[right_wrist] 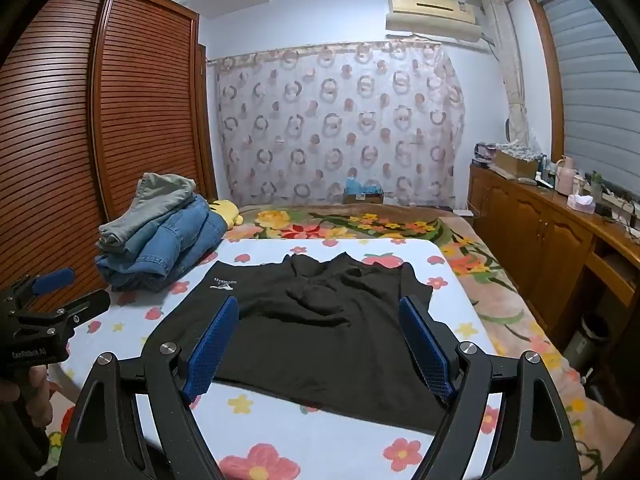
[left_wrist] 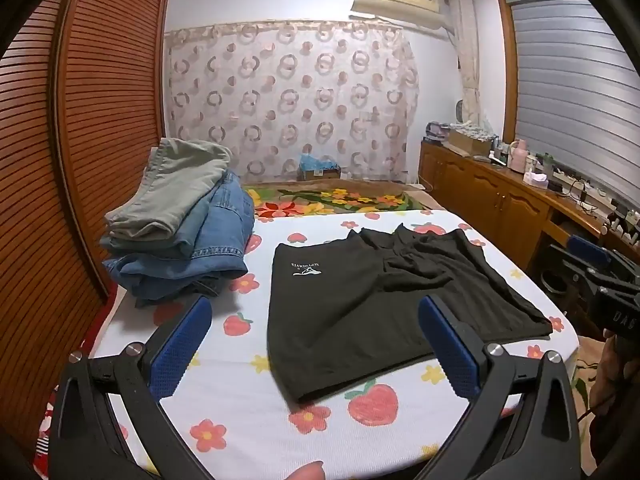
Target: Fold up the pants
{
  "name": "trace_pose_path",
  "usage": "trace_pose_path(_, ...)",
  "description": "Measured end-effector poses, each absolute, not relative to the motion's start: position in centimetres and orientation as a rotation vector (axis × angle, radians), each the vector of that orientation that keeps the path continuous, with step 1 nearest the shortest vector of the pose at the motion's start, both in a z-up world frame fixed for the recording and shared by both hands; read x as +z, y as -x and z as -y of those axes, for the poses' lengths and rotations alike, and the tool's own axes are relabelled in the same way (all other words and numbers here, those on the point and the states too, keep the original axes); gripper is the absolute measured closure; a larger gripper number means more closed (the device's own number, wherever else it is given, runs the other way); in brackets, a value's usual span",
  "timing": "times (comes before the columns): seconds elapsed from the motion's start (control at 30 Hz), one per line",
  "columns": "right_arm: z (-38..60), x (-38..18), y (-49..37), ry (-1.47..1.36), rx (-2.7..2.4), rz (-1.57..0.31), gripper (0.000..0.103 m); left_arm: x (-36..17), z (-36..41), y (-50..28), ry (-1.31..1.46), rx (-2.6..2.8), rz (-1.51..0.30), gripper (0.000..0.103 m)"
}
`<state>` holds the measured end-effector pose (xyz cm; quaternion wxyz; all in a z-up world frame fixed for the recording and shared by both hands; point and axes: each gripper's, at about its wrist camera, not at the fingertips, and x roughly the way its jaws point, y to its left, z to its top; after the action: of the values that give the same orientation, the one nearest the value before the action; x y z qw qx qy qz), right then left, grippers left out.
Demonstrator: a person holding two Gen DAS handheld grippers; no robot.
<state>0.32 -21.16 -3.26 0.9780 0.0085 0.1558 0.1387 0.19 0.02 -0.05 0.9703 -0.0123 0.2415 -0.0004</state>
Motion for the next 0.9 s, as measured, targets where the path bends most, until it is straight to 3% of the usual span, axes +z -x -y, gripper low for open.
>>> trace_pose_path(0.9, 21.1, -3.1, -0.2, -0.019, 0.276, -0.312, 0.019, 0.8, -0.7, 0.1, 0.024, 0.006, -0.464, 0.000)
